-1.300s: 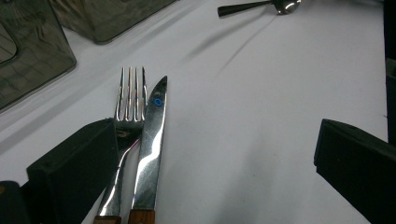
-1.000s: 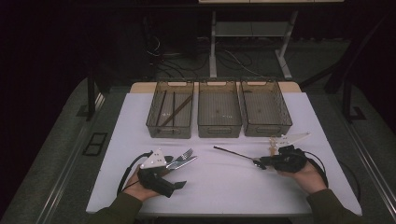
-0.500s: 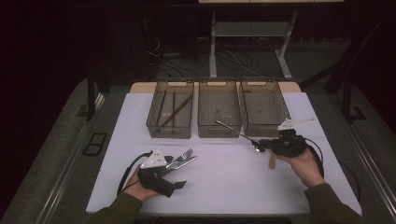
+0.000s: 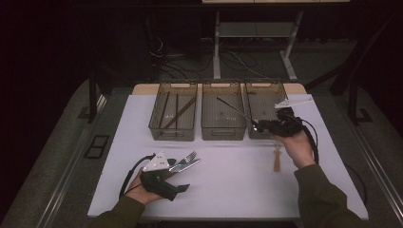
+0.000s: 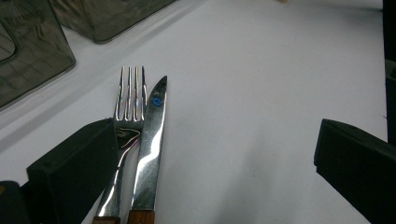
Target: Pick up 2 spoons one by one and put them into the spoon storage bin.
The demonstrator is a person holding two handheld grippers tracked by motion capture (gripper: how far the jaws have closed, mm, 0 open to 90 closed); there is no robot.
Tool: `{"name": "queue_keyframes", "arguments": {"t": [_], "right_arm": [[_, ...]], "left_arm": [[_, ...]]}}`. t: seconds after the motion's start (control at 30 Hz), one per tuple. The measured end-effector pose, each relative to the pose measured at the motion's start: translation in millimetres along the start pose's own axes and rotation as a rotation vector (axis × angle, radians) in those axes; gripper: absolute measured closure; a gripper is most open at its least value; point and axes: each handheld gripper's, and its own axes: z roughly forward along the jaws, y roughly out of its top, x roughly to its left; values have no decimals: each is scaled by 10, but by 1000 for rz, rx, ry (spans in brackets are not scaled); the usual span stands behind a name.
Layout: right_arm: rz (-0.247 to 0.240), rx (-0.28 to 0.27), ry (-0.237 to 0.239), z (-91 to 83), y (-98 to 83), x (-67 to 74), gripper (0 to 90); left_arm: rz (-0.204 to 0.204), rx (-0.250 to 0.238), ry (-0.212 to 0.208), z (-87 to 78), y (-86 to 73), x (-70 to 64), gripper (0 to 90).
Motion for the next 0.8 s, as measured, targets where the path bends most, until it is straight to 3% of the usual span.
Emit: {"name": "queue_keyframes", "arguments": {"t": [0.3, 0.8], "right_arm": [[15, 9, -67, 248, 276, 75, 882], [48, 36, -94, 590, 348, 143, 882]], "left_arm": [[1, -3, -6, 0, 1, -5, 0], [0, -7, -12, 1, 3, -8, 0]]}}
